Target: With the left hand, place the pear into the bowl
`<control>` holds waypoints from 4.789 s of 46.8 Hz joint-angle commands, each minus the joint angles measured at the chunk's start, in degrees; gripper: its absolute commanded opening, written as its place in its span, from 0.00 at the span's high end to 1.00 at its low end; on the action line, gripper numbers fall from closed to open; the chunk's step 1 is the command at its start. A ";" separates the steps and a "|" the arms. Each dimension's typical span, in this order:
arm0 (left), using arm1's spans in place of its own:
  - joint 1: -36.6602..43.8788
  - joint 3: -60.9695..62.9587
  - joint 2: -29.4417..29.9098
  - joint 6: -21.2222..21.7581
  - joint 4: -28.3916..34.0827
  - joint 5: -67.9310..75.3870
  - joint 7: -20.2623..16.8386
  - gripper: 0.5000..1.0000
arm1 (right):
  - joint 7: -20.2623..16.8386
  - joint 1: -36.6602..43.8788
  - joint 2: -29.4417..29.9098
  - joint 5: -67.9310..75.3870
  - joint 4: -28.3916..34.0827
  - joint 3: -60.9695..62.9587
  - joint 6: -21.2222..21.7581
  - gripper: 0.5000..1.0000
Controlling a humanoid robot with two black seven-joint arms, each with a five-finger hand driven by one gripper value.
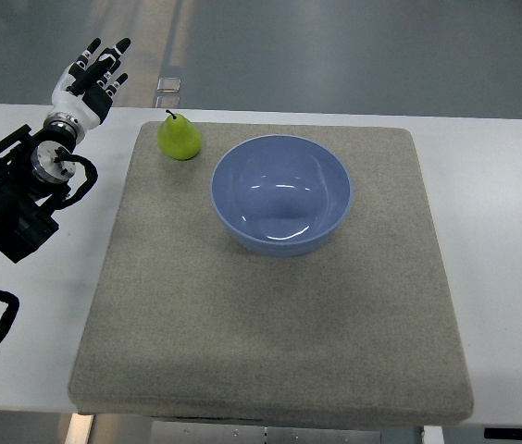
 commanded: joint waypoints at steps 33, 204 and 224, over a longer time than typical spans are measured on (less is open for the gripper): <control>0.34 -0.89 0.58 0.01 0.09 -0.18 -2.37 0.00 | 0.01 0.00 0.00 0.00 0.00 -0.03 0.00 0.15; -9.41 31.81 7.09 6.95 -9.49 94.66 -4.65 0.03 | 0.01 0.00 0.00 0.00 0.00 0.06 0.00 0.15; -8.27 31.81 6.82 7.04 -8.70 91.14 -4.65 0.03 | 0.01 0.00 0.00 0.00 0.00 -0.03 0.00 0.15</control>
